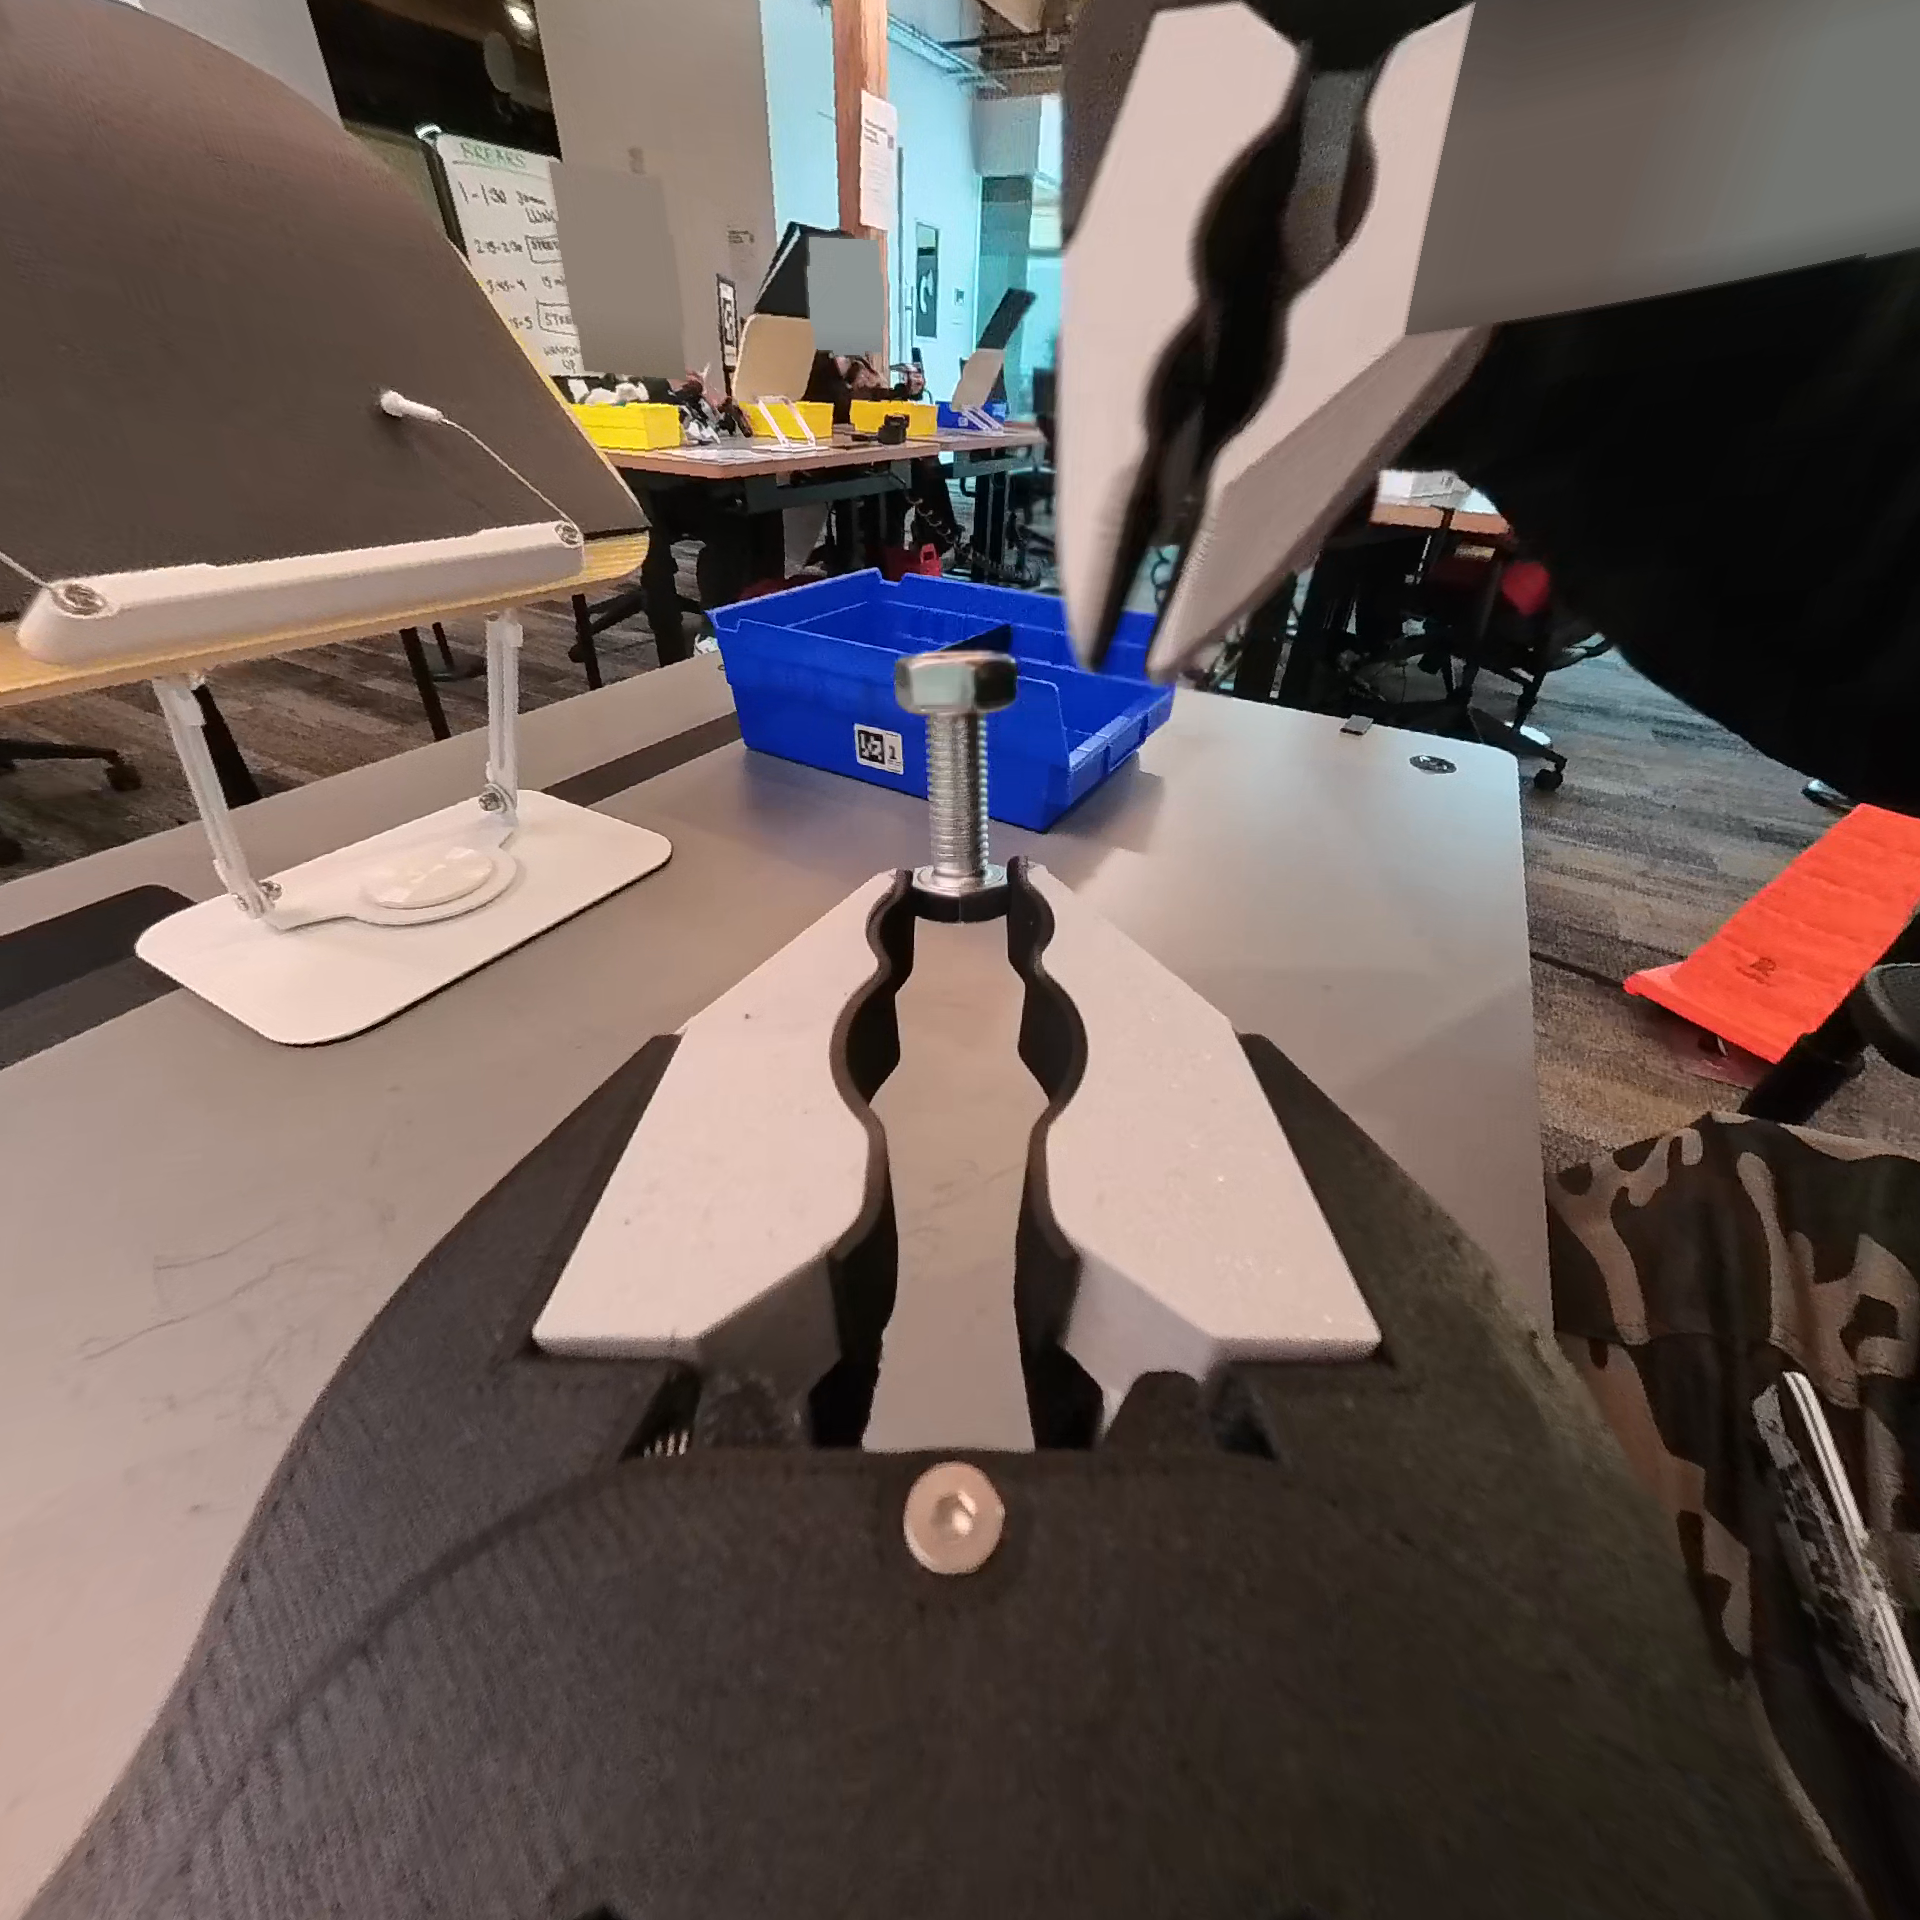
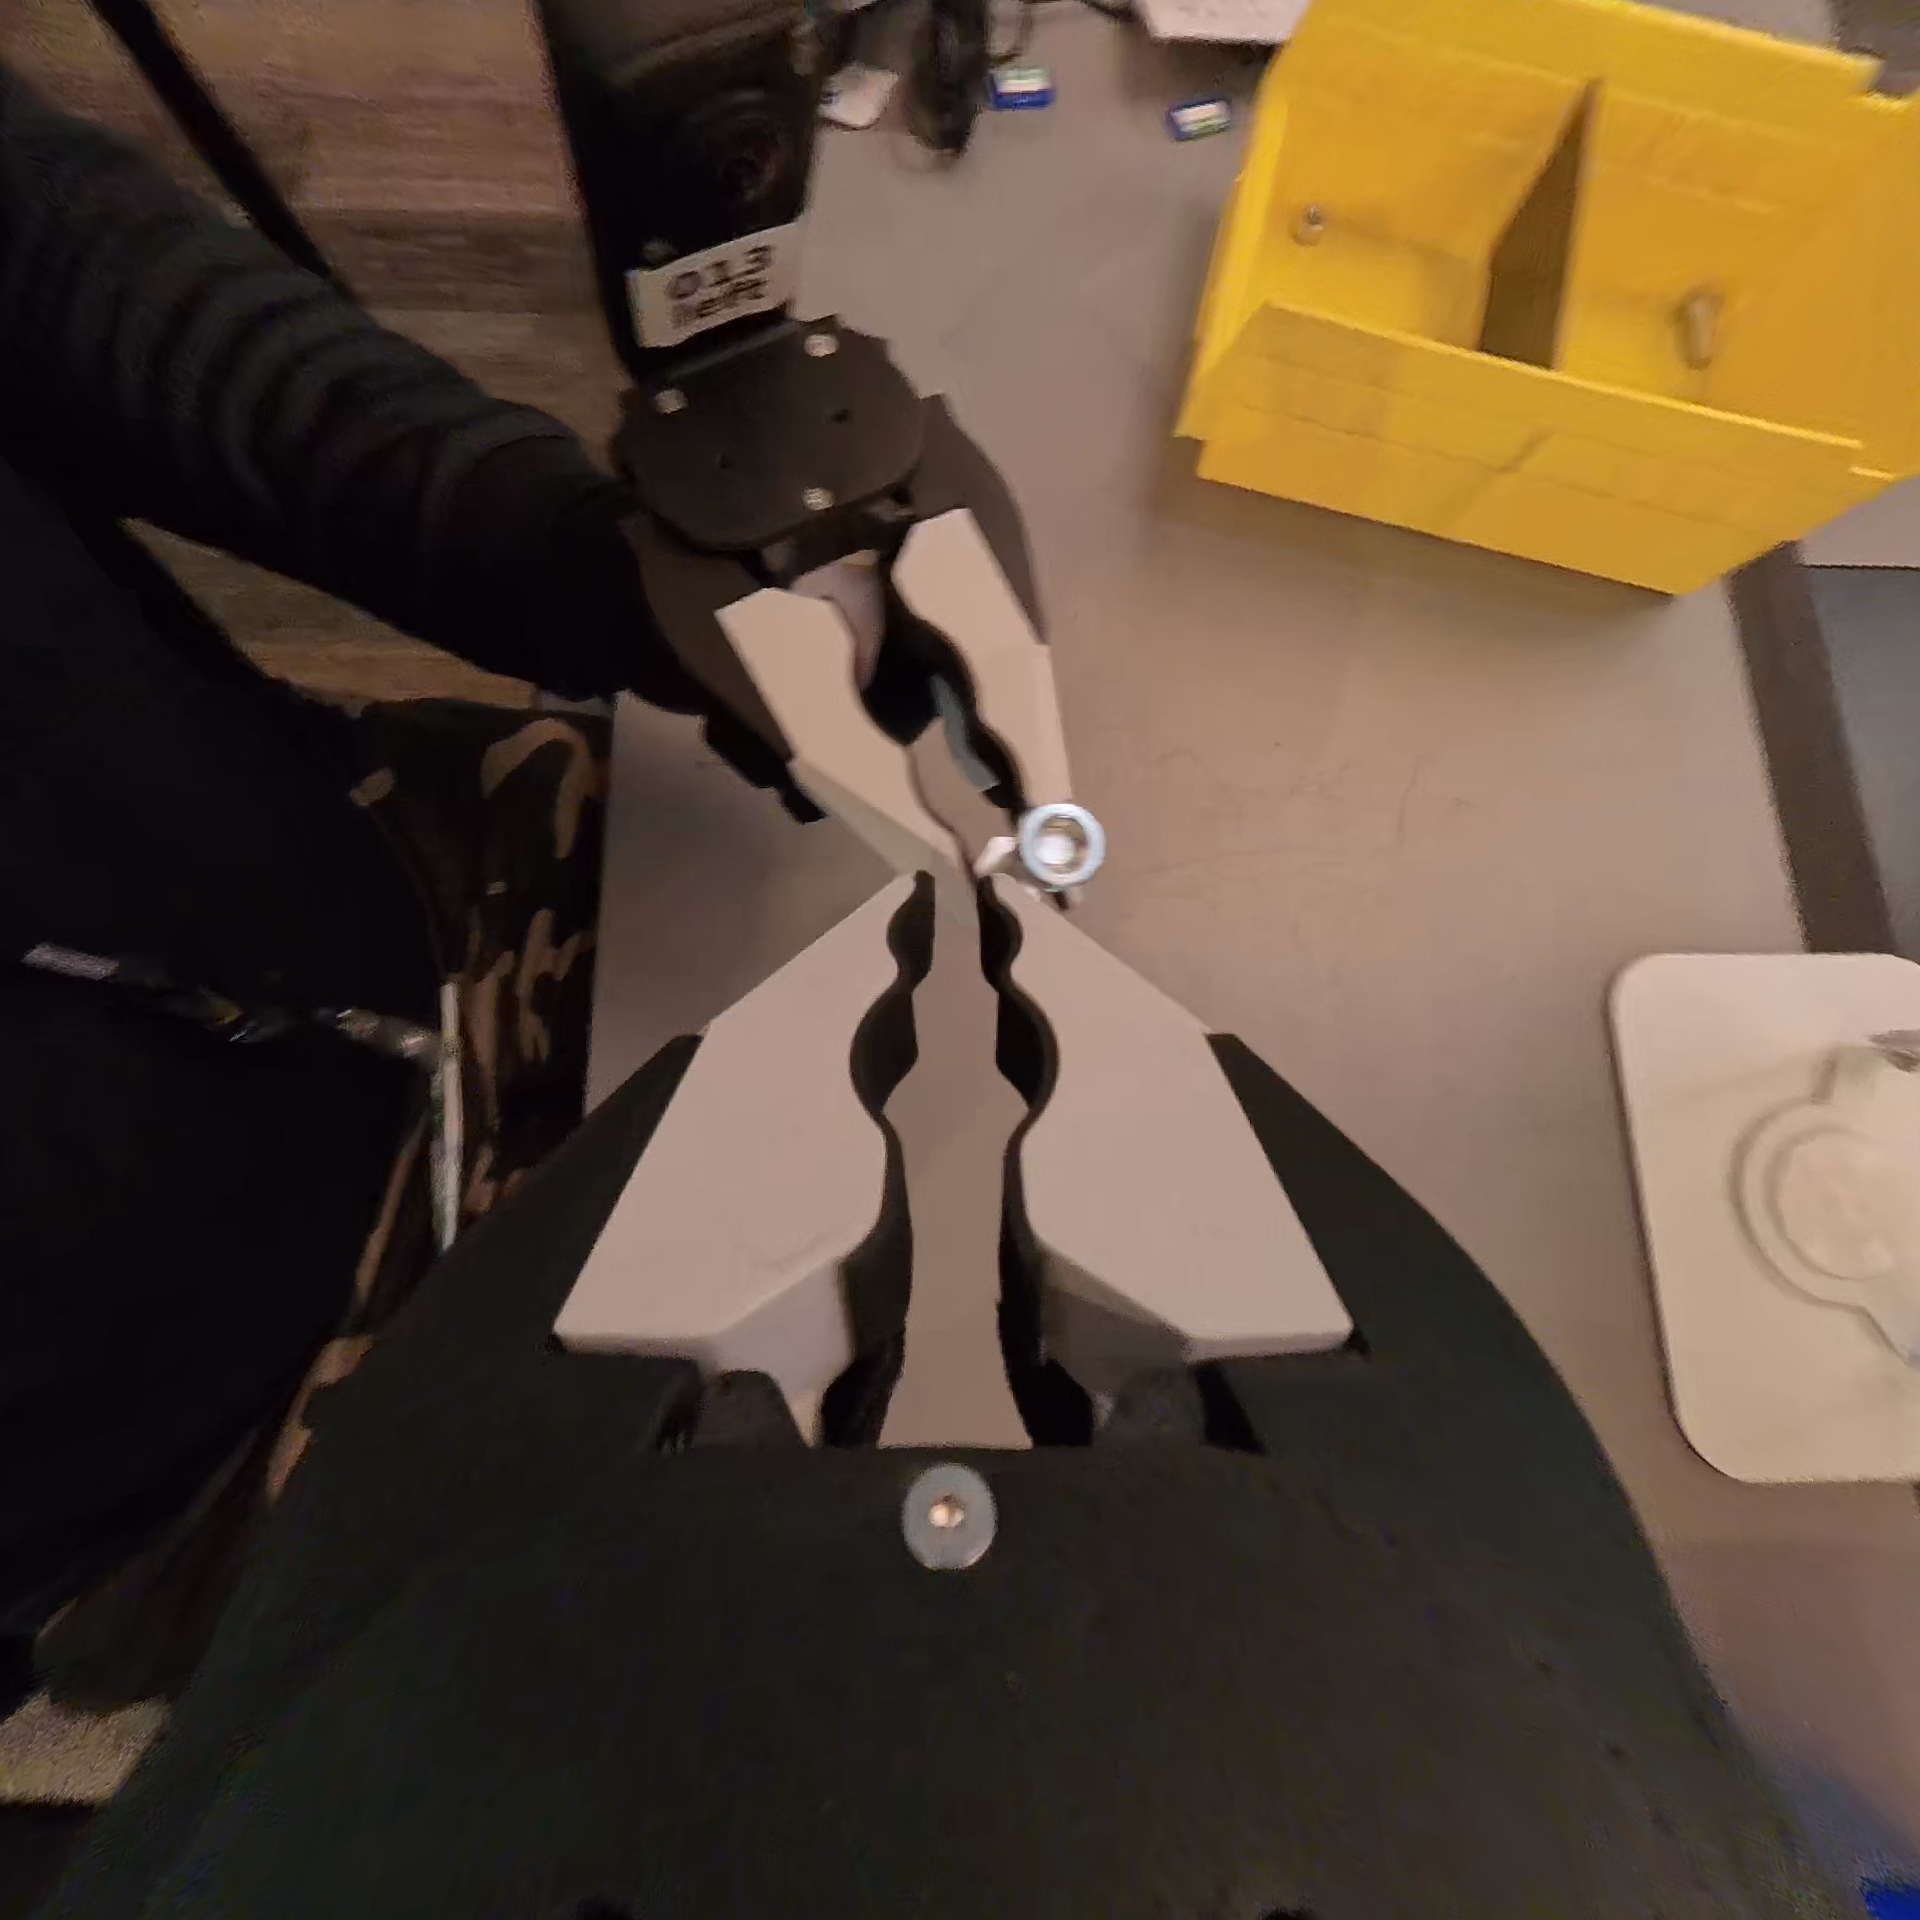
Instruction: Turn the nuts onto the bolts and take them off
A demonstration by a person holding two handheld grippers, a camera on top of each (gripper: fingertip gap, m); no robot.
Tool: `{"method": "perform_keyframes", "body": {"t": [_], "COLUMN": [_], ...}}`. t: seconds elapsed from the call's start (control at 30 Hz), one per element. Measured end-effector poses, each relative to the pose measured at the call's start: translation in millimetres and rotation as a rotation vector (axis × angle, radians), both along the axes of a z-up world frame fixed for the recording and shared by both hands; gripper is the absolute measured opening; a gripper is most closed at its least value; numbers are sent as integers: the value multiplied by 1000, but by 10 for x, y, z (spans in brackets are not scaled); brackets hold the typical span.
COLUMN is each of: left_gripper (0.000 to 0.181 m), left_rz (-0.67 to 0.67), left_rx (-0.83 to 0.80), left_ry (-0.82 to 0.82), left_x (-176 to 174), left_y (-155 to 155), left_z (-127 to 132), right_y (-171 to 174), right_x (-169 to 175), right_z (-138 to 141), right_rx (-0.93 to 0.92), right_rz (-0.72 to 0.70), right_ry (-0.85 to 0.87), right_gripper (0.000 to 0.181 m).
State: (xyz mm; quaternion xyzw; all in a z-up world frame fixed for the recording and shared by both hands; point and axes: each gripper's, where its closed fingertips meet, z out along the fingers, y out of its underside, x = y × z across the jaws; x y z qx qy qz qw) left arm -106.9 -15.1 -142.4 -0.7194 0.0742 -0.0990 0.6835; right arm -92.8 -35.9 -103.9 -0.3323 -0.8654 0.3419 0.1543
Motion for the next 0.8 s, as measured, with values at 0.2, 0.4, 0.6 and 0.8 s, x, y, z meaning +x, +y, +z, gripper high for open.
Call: {"method": "perform_keyframes", "body": {"t": [0.2, 0.4, 0.6, 0.8], "left_gripper": [16, 16, 16, 16], "left_rz": [-8, -3, -8, -2], "left_rx": [0, 5, 26, 62], "left_ry": [2, -7, -23, -83], "left_x": [32, 6, 11, -58], "left_y": [5, -8, -26, -72], "left_z": [2, 19, 91, 212], "right_y": [97, 6, -39, -327], "right_x": [-129, -32, -259, -251], "right_z": [-5, 85, 163, 135], "right_rx": [45, -33, -228, -484], "right_rz": [-65, -14, -66, 10], "right_ry": [41, 26, 164, 230], "right_gripper": [34, 4, 76, 81]}}
